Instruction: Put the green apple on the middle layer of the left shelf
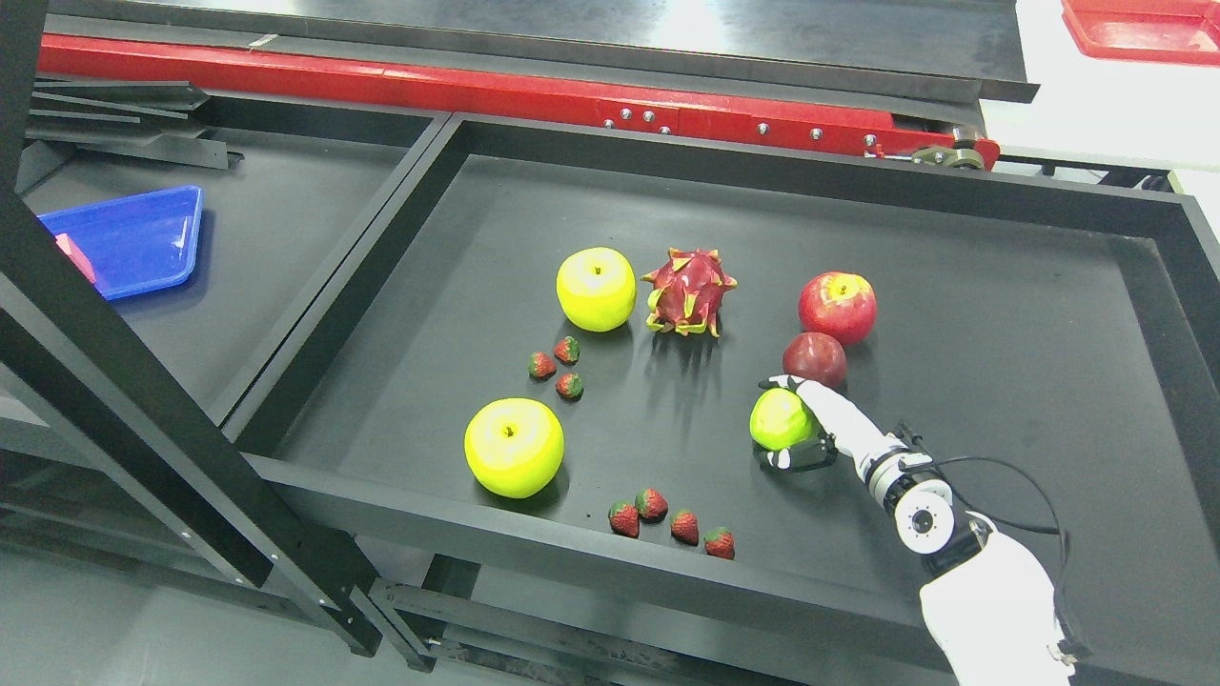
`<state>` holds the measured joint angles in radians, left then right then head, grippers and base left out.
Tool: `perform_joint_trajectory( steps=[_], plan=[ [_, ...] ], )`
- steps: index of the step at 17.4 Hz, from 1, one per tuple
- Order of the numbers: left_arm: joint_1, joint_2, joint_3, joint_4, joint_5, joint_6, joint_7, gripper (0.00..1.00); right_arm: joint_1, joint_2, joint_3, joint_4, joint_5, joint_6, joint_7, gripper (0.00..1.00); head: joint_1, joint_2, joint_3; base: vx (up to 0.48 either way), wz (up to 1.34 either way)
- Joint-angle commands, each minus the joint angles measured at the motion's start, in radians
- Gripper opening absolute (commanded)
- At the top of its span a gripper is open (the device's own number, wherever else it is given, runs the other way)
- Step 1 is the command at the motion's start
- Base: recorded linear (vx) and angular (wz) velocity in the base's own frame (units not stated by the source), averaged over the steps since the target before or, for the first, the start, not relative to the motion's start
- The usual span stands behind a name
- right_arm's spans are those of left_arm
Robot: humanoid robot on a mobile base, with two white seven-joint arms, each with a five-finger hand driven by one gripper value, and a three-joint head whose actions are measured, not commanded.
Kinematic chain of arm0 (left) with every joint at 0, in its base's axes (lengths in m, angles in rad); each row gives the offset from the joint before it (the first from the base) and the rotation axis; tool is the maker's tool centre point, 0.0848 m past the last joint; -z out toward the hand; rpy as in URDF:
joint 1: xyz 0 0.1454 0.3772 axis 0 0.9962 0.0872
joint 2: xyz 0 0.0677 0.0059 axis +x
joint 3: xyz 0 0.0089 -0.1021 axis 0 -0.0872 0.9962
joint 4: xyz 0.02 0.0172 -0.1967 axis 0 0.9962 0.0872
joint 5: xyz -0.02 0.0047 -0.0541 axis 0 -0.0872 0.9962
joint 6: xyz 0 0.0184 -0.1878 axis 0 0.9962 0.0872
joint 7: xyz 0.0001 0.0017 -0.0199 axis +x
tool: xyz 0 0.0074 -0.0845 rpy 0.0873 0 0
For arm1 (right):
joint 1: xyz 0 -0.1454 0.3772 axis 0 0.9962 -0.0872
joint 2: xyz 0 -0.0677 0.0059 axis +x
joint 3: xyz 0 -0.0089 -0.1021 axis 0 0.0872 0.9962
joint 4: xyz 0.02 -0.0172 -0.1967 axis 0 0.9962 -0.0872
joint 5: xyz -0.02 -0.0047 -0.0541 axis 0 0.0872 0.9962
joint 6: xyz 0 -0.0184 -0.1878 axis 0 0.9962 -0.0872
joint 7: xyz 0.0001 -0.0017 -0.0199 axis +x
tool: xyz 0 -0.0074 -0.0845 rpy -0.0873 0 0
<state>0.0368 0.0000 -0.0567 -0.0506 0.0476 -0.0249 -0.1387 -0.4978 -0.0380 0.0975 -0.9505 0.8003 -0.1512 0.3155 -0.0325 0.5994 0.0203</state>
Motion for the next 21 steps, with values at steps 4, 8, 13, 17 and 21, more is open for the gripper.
perform_joint_trajectory(
  steps=[4, 8, 13, 17, 21],
  plan=[
    [0.000, 0.017, 0.000, 0.000, 0.000, -0.001, -0.001, 1.00, 0.015, -0.016, -0.038, -0.115, -0.102, -0.004, 0.008, 1.00, 0.0000, 0.000, 0.000, 0.000, 0.00],
    [0.000, 0.017, 0.000, 0.002, 0.000, -0.001, -0.001, 1.00, 0.013, -0.019, -0.093, -0.220, -0.280, -0.007, 0.002, 1.00, 0.0000, 0.000, 0.000, 0.000, 0.00],
    [0.000, 0.017, 0.000, 0.000, 0.000, -0.001, 0.001, 1.00, 0.097, -0.046, -0.162, -0.326, -0.544, -0.134, 0.011, 1.00, 0.0000, 0.000, 0.000, 0.000, 0.00],
    [0.000, 0.017, 0.001, 0.000, 0.000, 0.000, 0.001, 1.00, 0.246, 0.021, -0.265, -0.508, -0.630, -0.137, 0.007, 1.00, 0.0000, 0.000, 0.000, 0.000, 0.00],
    [0.000, 0.017, 0.000, 0.000, 0.000, 0.000, -0.001, 1.00, 0.340, 0.021, -0.306, -0.605, -0.664, -0.133, -0.041, 1.00, 0.0000, 0.000, 0.000, 0.000, 0.00]
  ],
)
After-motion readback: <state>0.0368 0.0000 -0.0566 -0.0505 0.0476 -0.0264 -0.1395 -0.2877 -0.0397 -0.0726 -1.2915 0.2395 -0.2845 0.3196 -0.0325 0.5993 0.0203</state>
